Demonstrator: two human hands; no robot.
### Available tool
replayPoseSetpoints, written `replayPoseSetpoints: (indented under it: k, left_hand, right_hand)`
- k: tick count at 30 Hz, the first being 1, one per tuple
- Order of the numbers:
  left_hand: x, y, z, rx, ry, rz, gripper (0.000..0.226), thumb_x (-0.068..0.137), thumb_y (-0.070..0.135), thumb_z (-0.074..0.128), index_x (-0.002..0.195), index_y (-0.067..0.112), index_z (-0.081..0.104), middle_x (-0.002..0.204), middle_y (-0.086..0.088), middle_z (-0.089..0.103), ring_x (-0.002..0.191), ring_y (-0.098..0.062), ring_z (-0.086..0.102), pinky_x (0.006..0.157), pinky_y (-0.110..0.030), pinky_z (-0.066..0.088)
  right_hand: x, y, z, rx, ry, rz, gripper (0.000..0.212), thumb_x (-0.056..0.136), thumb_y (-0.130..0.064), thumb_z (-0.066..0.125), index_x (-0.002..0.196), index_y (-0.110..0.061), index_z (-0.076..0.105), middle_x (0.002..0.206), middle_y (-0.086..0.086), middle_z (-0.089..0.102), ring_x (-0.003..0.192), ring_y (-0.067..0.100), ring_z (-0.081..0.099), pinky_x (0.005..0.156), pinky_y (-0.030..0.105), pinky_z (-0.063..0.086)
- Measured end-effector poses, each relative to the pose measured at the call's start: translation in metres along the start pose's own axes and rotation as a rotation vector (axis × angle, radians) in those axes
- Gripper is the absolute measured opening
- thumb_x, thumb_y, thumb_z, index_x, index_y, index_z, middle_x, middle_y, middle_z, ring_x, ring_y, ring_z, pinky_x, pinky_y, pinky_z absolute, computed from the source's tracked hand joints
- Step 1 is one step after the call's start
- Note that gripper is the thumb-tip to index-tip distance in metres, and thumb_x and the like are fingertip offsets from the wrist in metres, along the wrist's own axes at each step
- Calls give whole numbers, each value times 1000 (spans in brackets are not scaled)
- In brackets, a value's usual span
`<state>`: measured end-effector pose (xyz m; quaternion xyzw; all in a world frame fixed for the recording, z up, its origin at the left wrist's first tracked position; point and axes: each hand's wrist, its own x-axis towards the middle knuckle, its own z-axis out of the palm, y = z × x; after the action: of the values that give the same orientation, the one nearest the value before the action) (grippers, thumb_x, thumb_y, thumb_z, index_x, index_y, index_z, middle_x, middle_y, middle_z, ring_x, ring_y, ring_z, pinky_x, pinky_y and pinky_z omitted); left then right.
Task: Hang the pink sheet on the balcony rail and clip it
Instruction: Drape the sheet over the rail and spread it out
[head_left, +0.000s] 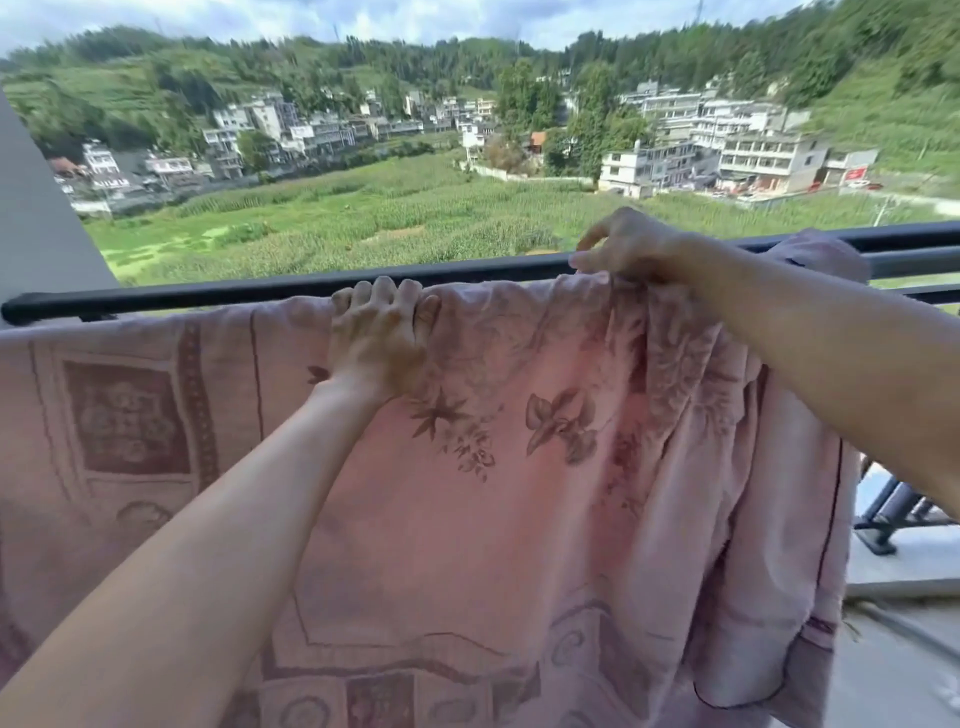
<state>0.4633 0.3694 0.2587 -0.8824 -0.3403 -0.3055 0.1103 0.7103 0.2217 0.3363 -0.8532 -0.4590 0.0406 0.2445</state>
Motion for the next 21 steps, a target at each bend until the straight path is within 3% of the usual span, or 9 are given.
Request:
replayPoseSetpoints:
  k: [2,4,10,12,15,18,21]
  left_hand:
    - [0,4,-2,3,-19,-12,47,101,48,22,110,17,57,110,-14,59,105,-34,52,97,-47,30]
    - [2,16,-5,-23,-25,-30,43,102,43,25,116,17,56,116,-15,57,110,-34,50,100,-48,28]
    - [11,110,-13,-229,4,171,38,100,31,35,130,12,50,128,-14,52,119,-33,46,108,-46,27]
    - [14,145,-9,-273,-41,214,40,101,33,34,132,13,48,129,-13,51,120,-32,46,107,-45,27]
    - [20,172,2,-263,-96,198,46,101,43,28,133,14,44,132,-14,52,122,-33,45,107,-47,26]
    - [22,170,11,-153,-92,111,55,101,50,21,138,14,38,134,-14,52,123,-33,44,102,-49,26]
    - [16,157,14,-122,-42,74,58,101,52,19,140,14,37,133,-13,53,120,-34,46,99,-48,27]
  right_hand:
    - [-20,8,-4,-16,53,-54,38,93,-43,61,116,-15,68,122,6,63,107,25,58,88,33,45]
    - [-40,28,-12,-72,209,-69,43,93,-48,57,117,-14,67,122,9,66,108,28,61,90,38,49]
    - [-79,107,-36,-242,495,214,63,84,-68,50,122,-20,65,129,13,61,120,36,52,97,46,45]
    - [-81,119,-38,-253,535,275,63,84,-66,53,123,-18,64,130,16,57,122,38,48,97,48,42]
    - [-84,132,-43,-205,572,298,58,83,-61,60,118,-16,66,119,15,63,112,35,56,90,41,46]
    - [-84,132,-44,-139,622,160,31,85,-38,70,101,-11,75,101,11,73,98,28,66,82,32,47]
    - [-83,129,-50,-134,604,9,16,86,-22,70,91,-8,76,93,11,75,92,28,68,83,34,48]
